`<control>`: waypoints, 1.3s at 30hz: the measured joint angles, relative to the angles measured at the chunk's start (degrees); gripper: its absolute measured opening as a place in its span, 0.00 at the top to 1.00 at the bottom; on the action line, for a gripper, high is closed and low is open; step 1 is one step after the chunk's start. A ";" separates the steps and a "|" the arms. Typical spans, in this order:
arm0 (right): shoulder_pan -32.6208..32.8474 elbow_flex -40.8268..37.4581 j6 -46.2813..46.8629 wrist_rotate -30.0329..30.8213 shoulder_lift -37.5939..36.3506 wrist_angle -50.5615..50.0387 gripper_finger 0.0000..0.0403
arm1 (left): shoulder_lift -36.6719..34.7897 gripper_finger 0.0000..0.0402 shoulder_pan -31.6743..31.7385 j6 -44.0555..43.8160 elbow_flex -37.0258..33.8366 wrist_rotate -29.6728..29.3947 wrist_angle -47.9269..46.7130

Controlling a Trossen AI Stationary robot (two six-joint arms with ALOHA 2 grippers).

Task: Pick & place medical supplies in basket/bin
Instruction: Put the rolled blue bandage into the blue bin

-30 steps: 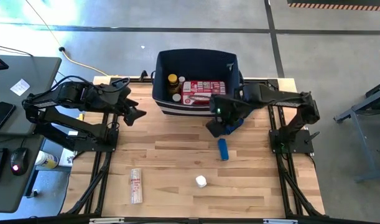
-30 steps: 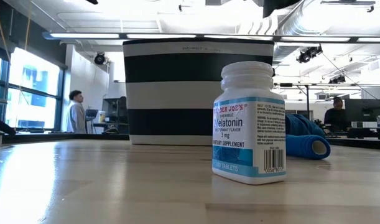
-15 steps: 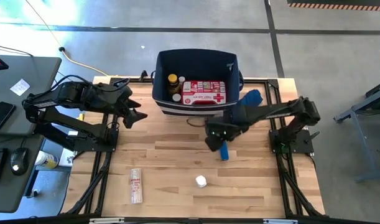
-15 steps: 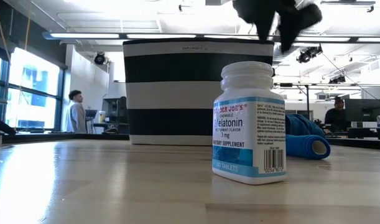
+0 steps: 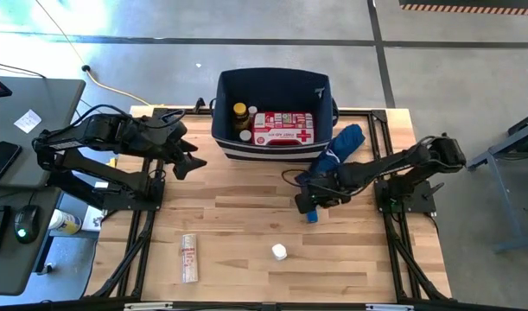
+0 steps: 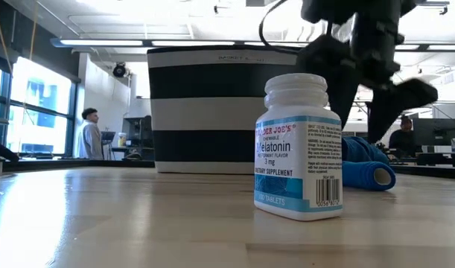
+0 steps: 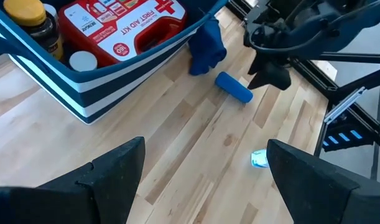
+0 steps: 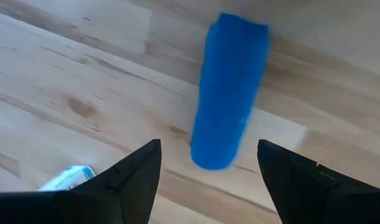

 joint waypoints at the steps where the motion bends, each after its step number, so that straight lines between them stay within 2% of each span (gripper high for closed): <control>1: 0.00 -1.27 0.44 0.13 0.00 2.21 0.36 | 0.27 0.08 -0.01 0.00 0.00 0.00 0.05; 8: -0.31 -8.20 3.75 2.57 -0.02 9.76 0.38 | 3.47 0.08 0.00 -0.02 0.04 -0.32 4.67; 16: -0.31 -11.74 3.64 4.43 0.39 17.04 0.45 | 7.13 0.08 -0.02 -0.03 0.02 0.35 6.78; 27: -0.31 -11.48 -0.60 1.71 5.65 19.41 0.54 | 7.25 0.08 -0.02 -0.70 0.02 0.66 8.46; 32: -0.28 -10.89 -2.22 0.97 5.64 18.82 0.57 | 7.27 0.08 0.00 -0.72 0.02 1.40 8.44; 39: -0.22 -4.60 -7.78 2.40 5.18 18.88 0.67 | 7.27 0.08 -0.01 -0.08 0.02 2.27 8.20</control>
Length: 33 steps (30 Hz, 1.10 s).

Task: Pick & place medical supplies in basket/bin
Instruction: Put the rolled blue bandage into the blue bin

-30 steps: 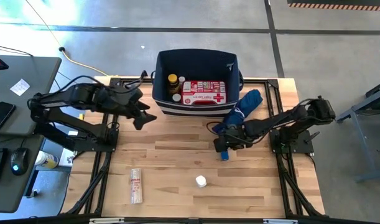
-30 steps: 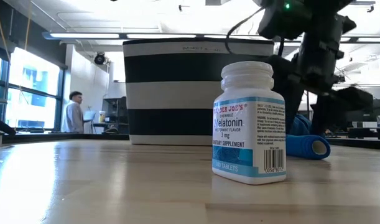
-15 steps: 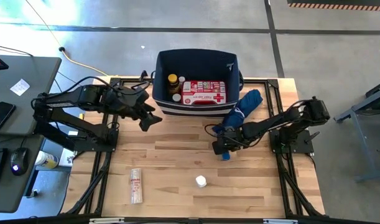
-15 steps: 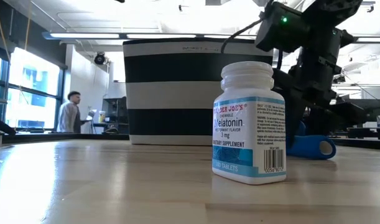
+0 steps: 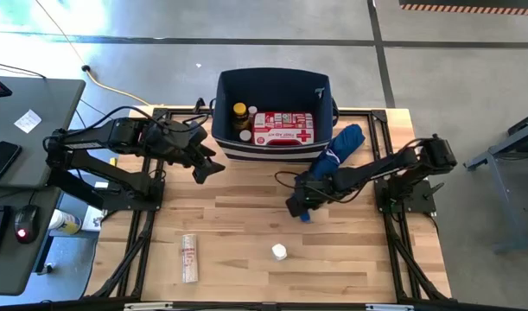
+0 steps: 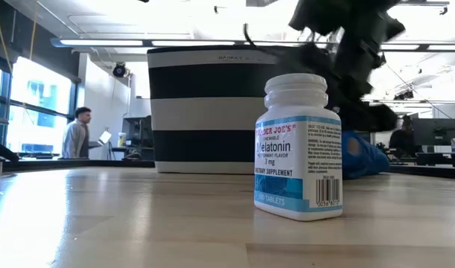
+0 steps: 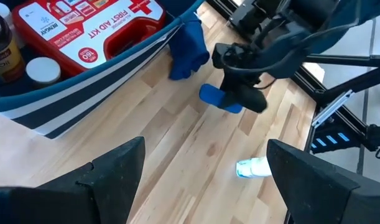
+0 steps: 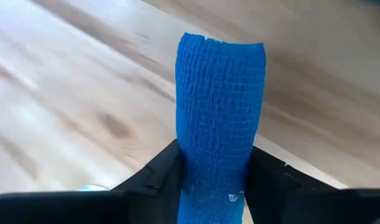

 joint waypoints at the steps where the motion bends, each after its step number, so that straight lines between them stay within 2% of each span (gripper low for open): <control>1: 0.00 1.45 -1.70 0.60 0.03 -0.12 0.68 | 0.00 0.08 -0.01 0.07 0.00 0.00 0.02; 9: -0.51 16.86 -17.38 4.26 0.02 1.37 0.70 | -1.61 0.08 0.01 0.69 3.72 -1.19 0.18; 16: -4.60 32.92 -27.57 13.26 0.00 3.82 0.70 | -3.43 0.08 0.01 5.56 10.17 -10.27 0.19; 21: -11.34 40.55 -33.13 16.64 0.10 4.63 0.71 | -4.85 0.08 0.03 6.08 11.28 -14.26 -0.85; 27: -21.16 41.31 -32.91 14.31 0.81 9.83 0.71 | -5.07 0.08 0.03 6.07 11.21 -14.75 -1.03; 33: -26.04 41.48 -29.41 6.84 6.07 17.19 0.71 | -5.03 0.08 0.01 6.06 11.21 -14.11 -1.03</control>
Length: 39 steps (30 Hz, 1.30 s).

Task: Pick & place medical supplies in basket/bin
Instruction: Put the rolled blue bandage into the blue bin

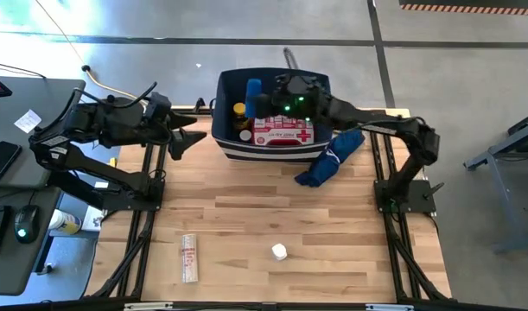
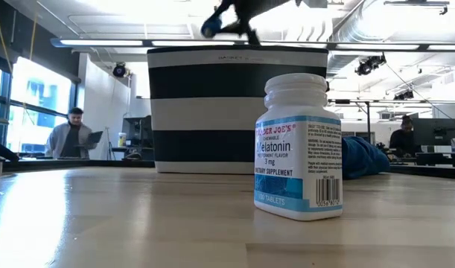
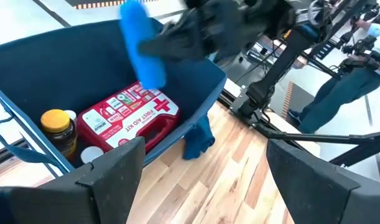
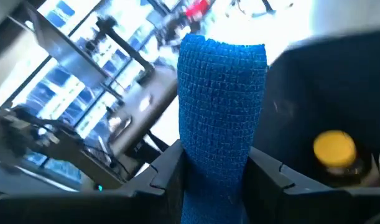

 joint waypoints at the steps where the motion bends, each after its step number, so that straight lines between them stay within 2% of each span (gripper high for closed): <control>1: -0.20 0.00 0.44 -0.38 1.04 -0.17 0.71 | 0.05 0.08 0.00 0.00 0.00 0.06 0.00; 7: -1.06 -0.04 2.30 -0.84 6.89 -2.27 0.71 | 0.04 0.08 0.00 -0.21 -0.02 0.34 -0.06; 16: -1.39 -0.07 6.67 -4.98 13.40 -1.52 0.71 | 0.33 0.08 0.00 -1.63 -0.02 0.63 -2.53; 33: -1.39 -0.07 2.10 -6.00 14.54 -10.76 0.71 | 3.38 0.08 0.00 -1.74 -0.04 0.97 -2.51; 39: -1.37 -0.07 2.16 -7.58 14.54 -13.63 0.71 | 4.64 0.08 0.00 -1.50 -0.12 2.72 -3.05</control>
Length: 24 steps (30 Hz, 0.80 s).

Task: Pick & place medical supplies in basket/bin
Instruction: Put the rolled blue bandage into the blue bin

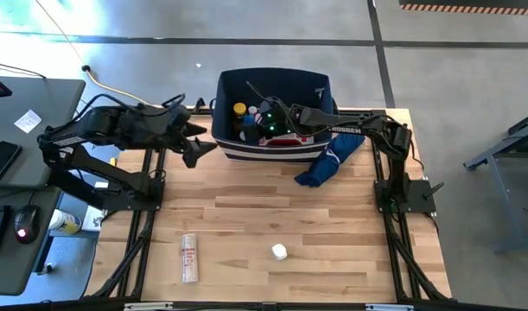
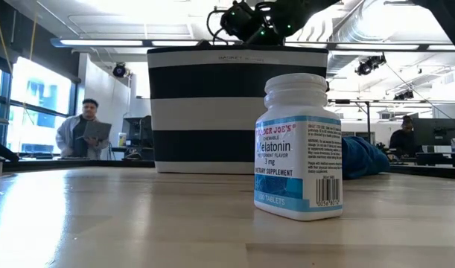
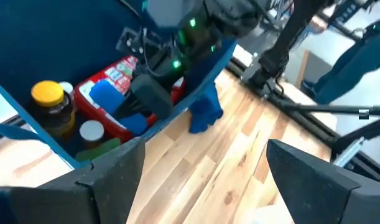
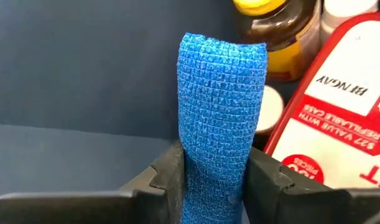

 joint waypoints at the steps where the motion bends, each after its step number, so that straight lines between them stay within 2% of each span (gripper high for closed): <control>1: 0.00 0.00 0.02 -0.47 0.00 0.02 0.71 | 0.02 0.08 0.00 0.02 -0.04 0.40 -0.22; 17: 0.42 0.00 -1.67 -2.27 0.00 1.11 0.70 | -0.18 0.08 0.00 -1.53 0.01 0.71 0.08; 24: 1.33 0.00 -1.97 -1.36 0.00 1.06 0.56 | -0.18 0.08 -0.01 -2.93 0.01 0.73 0.19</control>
